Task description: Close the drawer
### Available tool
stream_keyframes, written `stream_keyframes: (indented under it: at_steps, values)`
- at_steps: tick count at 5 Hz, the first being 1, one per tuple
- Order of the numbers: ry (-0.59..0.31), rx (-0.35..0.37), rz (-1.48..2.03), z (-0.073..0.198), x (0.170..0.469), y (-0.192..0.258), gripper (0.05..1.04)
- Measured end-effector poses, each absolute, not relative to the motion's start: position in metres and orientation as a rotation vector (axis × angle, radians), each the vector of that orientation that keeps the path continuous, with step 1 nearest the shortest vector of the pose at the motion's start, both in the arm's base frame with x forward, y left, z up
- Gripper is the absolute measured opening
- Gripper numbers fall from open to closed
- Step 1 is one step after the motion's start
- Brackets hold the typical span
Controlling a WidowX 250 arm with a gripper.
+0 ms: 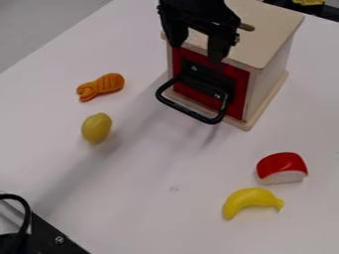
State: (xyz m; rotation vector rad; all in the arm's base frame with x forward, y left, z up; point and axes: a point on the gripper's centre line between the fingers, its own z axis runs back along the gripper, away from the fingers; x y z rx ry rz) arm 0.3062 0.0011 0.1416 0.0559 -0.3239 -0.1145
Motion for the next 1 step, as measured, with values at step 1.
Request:
stream_keyframes:
  at_steps: [1]
  values:
    - [-0.327,0.057,-0.113,0.1430,0.3059,0.0008,0.999]
